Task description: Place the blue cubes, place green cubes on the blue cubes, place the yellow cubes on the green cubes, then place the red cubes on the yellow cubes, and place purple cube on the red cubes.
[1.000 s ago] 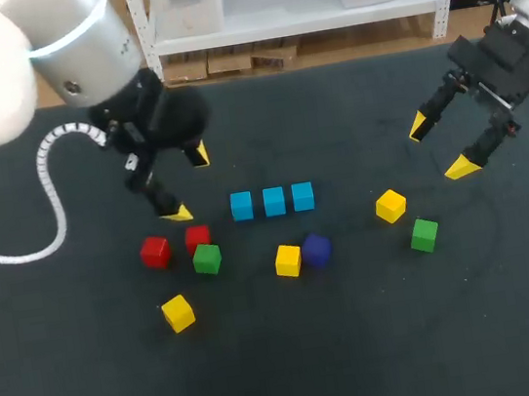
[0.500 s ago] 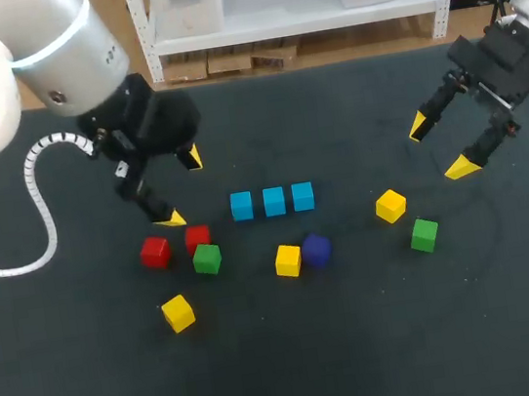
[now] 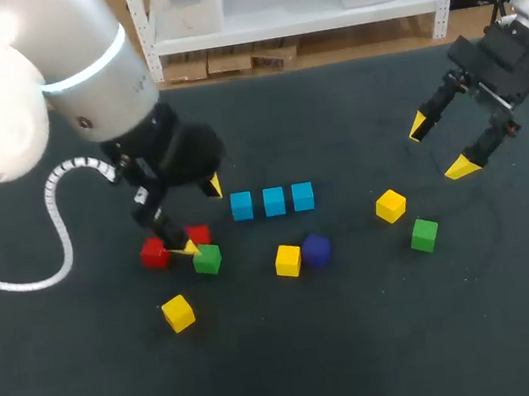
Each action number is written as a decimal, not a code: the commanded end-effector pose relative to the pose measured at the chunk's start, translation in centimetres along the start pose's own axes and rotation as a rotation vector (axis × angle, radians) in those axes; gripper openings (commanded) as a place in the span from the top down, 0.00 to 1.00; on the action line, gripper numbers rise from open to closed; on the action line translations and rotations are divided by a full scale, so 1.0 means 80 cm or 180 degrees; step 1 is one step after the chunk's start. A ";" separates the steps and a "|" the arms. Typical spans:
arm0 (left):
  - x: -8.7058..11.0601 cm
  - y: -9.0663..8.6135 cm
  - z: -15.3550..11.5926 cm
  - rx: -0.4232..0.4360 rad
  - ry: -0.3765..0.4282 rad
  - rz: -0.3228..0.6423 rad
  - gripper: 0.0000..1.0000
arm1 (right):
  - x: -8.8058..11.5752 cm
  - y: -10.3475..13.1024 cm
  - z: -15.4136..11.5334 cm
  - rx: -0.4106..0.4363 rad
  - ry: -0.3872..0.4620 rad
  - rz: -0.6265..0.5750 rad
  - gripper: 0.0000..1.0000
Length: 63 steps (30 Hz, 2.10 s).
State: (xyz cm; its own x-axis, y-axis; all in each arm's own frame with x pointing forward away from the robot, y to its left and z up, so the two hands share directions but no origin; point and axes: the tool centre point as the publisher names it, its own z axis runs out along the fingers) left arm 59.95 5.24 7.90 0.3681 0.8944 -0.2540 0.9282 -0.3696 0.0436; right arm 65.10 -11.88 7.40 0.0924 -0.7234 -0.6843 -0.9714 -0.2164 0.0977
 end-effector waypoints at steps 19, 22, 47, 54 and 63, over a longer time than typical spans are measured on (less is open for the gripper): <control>0.013 -0.003 0.098 0.0302 -0.0003 -0.0174 0.00 | 0.000 -0.001 0.000 -0.0002 -0.0004 -0.0002 0.00; 0.020 -0.006 0.103 0.0347 0.0037 -0.0234 0.00 | 0.000 -0.001 0.000 -0.0002 -0.0004 -0.0002 0.00; 0.051 -0.034 0.096 0.0280 0.0039 -0.0649 0.00 | 0.000 -0.001 0.000 -0.0002 -0.0004 -0.0002 0.00; 0.053 -0.028 0.095 0.0252 0.0058 -0.0696 0.00 | 0.000 -0.001 0.000 -0.0002 -0.0004 -0.0002 0.00; 0.053 -0.020 0.092 0.0205 0.0079 -0.0696 0.13 | 0.000 -0.001 0.000 -0.0002 -0.0004 -0.0002 0.00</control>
State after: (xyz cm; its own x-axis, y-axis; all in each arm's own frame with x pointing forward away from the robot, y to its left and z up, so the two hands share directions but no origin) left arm 59.54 7.86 -0.42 0.1603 0.9601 -0.2292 0.9807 -0.1812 -0.0732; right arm 65.10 -11.88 7.40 0.0923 -0.7233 -0.6843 -0.9714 -0.2164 0.0977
